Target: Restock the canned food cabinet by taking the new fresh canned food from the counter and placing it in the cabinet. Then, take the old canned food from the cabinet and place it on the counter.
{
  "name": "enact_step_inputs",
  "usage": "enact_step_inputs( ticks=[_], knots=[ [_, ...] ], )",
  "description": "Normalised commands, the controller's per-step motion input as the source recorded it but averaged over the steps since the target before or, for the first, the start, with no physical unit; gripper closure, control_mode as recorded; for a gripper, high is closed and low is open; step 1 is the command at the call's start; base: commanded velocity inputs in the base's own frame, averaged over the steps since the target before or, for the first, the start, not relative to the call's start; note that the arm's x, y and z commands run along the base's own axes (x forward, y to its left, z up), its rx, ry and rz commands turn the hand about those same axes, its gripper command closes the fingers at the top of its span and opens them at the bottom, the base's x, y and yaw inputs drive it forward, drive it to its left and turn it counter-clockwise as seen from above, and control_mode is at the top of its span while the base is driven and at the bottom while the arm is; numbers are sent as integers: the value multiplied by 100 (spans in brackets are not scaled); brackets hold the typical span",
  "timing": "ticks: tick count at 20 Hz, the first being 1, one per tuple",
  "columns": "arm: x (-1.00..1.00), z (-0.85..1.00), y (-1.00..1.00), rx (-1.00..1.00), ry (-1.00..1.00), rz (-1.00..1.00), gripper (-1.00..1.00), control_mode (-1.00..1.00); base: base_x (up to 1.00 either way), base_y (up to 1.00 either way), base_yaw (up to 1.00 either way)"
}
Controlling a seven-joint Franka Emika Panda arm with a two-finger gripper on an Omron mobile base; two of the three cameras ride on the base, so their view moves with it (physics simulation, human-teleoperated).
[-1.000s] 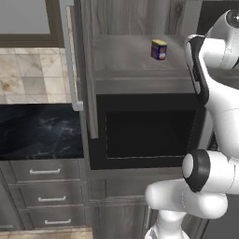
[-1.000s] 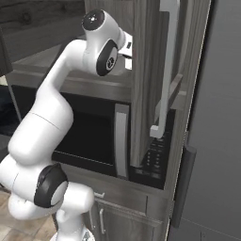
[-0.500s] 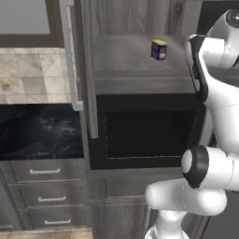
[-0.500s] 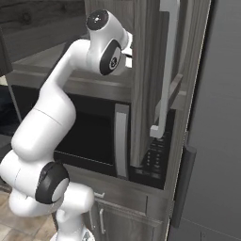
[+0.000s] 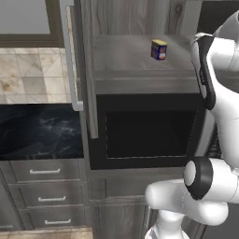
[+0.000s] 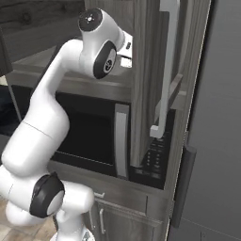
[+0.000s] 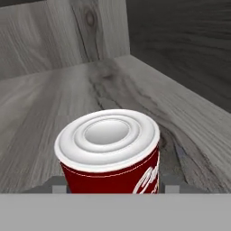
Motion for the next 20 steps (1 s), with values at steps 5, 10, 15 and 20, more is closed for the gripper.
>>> enact_step_inputs(
  ticks=[5,10,15,20],
  knots=[
    [-100,25,52,-5,-33,3,100,-100,0,0,0],
    [-100,7,68,-2,-15,4,100,-100,0,0,0],
    [-100,0,46,0,2,2,100,-100,0,0,0],
    [-94,-44,33,-1,30,8,100,-100,0,0,0]
  ],
)
